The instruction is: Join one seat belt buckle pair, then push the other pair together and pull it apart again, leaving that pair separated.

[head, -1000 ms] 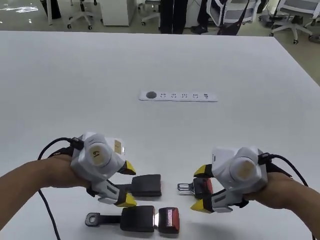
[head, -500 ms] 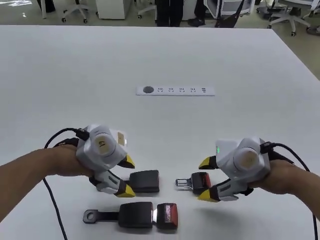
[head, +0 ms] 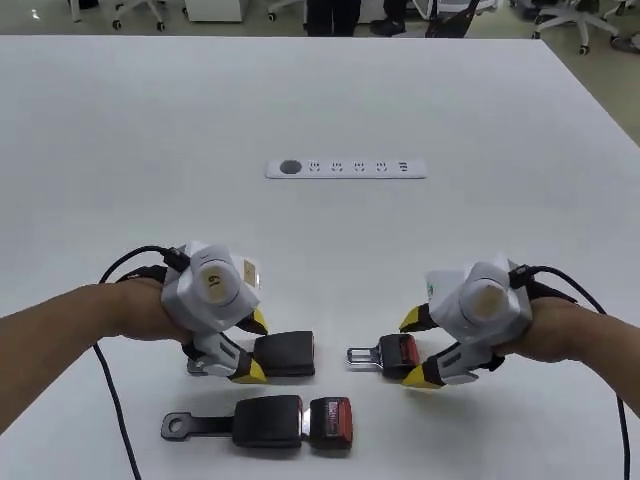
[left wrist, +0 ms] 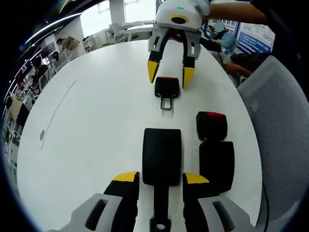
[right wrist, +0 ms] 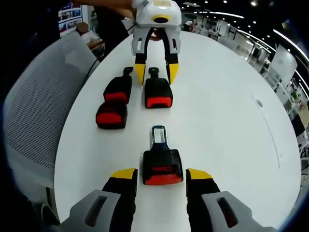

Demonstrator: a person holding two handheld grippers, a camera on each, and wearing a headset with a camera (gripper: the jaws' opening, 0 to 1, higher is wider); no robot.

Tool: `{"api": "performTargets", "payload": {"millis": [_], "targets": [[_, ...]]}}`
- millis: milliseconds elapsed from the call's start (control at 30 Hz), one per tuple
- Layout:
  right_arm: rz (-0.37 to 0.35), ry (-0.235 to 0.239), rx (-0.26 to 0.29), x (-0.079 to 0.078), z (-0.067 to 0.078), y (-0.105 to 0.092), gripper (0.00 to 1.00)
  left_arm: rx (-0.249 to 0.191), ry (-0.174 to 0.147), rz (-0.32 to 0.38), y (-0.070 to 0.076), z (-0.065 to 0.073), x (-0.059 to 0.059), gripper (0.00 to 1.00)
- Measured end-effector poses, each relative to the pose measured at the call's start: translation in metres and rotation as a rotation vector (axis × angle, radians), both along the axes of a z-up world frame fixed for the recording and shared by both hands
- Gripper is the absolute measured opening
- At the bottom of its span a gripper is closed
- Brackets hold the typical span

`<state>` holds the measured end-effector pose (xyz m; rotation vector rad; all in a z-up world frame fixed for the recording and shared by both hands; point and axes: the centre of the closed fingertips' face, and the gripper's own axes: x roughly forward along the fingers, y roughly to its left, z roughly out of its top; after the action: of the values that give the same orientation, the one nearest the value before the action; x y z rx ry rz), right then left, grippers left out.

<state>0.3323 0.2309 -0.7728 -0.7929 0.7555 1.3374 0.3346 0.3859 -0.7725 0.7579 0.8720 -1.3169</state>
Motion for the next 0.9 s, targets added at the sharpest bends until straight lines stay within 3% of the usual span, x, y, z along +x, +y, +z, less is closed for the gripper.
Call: {"api": "performTargets", "payload": {"millis": [233, 900], "targets": [[0.016, 0.013, -0.025, 0.0001, -0.0082, -0.0040, 0.35, 0.012, 0.003, -0.018, 0.0020, -0.0063, 0.0020, 0.34], [0.032, 0.007, -0.021, -0.0003, -0.0088, -0.0045, 0.31, 0.013, 0.006, -0.049, -0.0009, -0.0076, -0.0036, 0.32]]}}
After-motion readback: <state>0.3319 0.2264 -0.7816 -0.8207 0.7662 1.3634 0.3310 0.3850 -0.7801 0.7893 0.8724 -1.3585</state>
